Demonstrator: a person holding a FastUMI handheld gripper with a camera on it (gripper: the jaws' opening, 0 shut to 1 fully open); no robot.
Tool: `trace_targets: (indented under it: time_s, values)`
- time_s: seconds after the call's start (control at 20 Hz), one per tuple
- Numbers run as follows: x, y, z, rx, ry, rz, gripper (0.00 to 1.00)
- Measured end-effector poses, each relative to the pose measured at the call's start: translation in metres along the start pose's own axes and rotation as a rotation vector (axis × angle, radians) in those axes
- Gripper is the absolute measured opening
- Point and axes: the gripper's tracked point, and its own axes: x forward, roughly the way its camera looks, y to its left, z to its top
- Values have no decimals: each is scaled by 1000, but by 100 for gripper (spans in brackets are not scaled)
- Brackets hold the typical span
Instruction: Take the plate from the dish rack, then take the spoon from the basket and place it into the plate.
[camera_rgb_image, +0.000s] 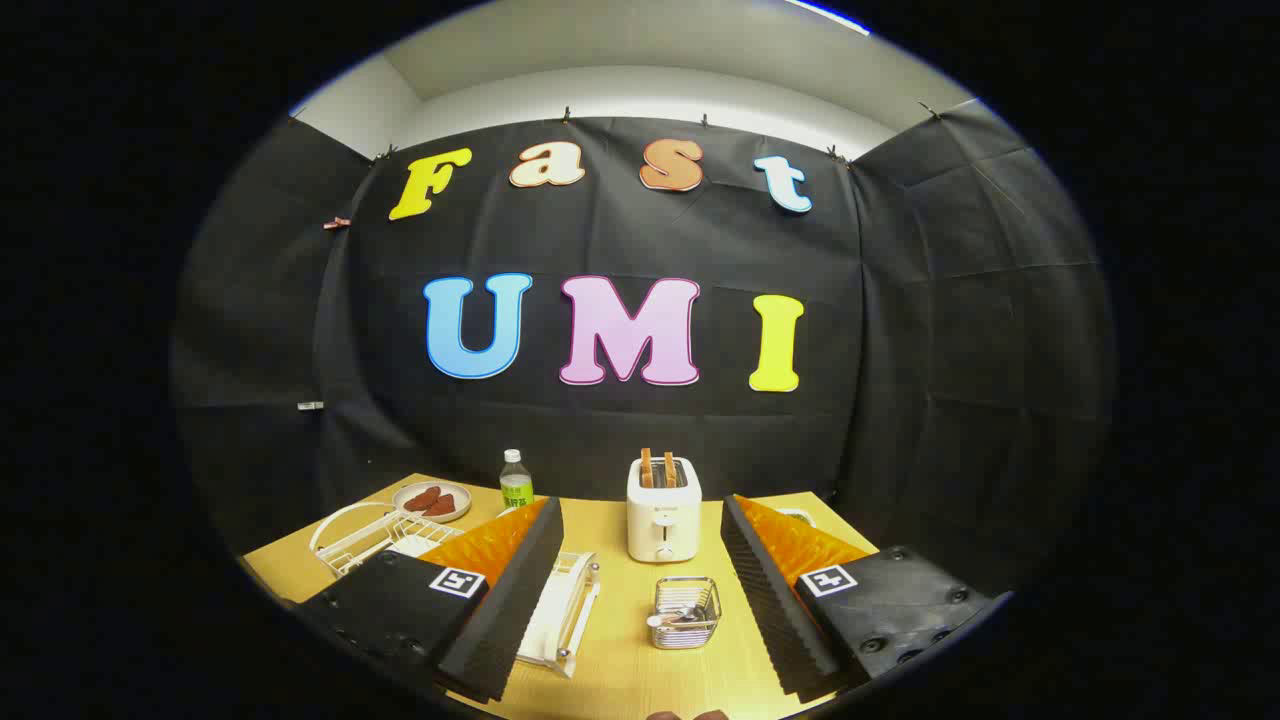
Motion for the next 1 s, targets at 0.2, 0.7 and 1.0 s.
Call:
trace_targets:
  time_s: [0.2,0.7,1.0]
  values:
    - [1,-3,-1,-2,1,-4,98]
    - [4,11,-6,-42,7,29,98]
    - [5,11,-13,-23,27,11,98]
